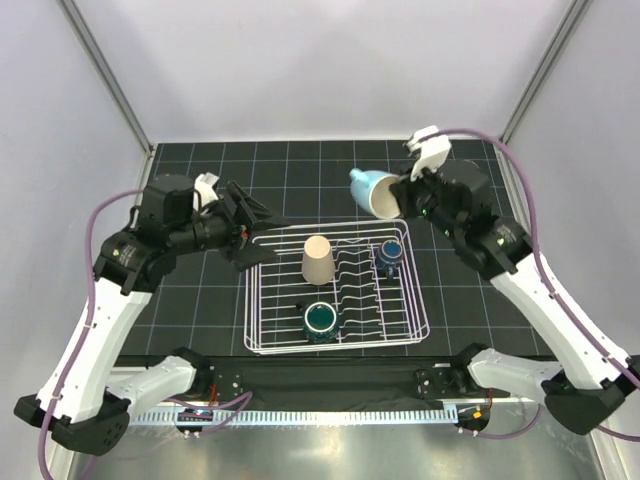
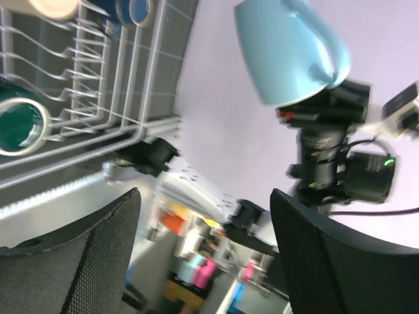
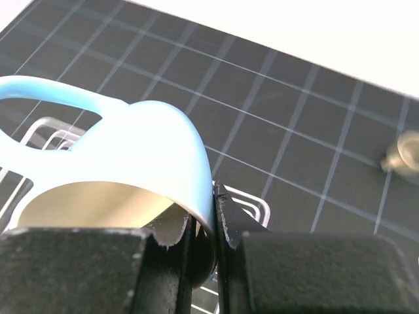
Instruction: Load the cups into the dish rack
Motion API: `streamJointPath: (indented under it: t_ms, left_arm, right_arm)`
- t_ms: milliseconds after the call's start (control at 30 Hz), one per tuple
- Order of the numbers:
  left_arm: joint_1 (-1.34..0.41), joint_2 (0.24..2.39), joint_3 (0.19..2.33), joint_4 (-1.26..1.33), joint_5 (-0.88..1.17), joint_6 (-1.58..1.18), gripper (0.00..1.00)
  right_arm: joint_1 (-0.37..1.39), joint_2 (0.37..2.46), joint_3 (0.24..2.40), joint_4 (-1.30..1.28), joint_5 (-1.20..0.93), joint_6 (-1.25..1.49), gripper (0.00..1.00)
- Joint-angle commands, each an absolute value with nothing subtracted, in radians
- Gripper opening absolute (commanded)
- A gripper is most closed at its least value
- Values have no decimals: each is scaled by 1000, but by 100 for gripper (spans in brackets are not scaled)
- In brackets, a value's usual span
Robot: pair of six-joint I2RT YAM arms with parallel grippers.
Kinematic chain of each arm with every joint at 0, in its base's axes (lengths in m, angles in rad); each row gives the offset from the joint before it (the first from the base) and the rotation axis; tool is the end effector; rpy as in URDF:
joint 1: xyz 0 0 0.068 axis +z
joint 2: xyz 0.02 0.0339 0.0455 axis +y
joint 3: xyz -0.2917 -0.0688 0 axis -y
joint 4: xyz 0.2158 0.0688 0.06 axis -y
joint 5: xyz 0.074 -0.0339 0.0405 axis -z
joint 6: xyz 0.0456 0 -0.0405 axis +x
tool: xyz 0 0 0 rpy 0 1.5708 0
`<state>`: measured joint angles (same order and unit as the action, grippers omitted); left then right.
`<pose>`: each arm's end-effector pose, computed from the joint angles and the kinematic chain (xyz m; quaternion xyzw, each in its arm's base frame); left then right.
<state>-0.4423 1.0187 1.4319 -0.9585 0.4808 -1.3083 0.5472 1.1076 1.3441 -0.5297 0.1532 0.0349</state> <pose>0.1160 -0.0783 0.4441 -0.2491 0.8172 -0.4987 0.1460 0.1739 0.0978 0.4489 -0.1587 0.7859 0.1117 0.5871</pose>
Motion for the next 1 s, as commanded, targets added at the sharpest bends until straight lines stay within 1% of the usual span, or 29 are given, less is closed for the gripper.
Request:
streamJointPath:
  t_ms: [0, 33, 67, 133, 233, 333, 467, 600, 700, 967]
  left_arm:
    - [-436, 965, 1297, -723, 658, -1611, 77]
    - [-436, 933, 1260, -677, 669, -1652, 76]
    - [-436, 916, 1229, -599, 675, -1693, 76]
    - [-436, 887, 1145, -539, 673, -1782, 75]
    - [-437, 844, 1085, -462, 672, -1854, 75]
    - [-442, 838, 1075, -420, 690, -1893, 75]
    - [-454, 845, 1080, -406, 707, -1930, 74]
    - [-468, 850, 1072, -405, 726, -1951, 72]
    - [-479, 847, 1066, -400, 730, -1957, 66]
    - [-514, 893, 1107, -362, 749, -1934, 65]
  right_arm:
    - [646, 1020, 1293, -290, 261, -142, 4]
    - [705, 1003, 1248, -237, 273, -202, 4]
    - [728, 977, 1227, -212, 272, -227, 4]
    - [768, 953, 1188, -166, 267, -274, 4]
    - [816, 910, 1118, -66, 221, -350, 4]
    - [838, 870, 1060, -6, 135, -368, 4]
    - [865, 850, 1043, 40, 27, -373, 4]
    - [890, 839, 1014, 101, 12, -376, 4]
    - [900, 854, 1017, 126, -50, -371, 4]
    - [917, 917, 1035, 199, -95, -342, 4]
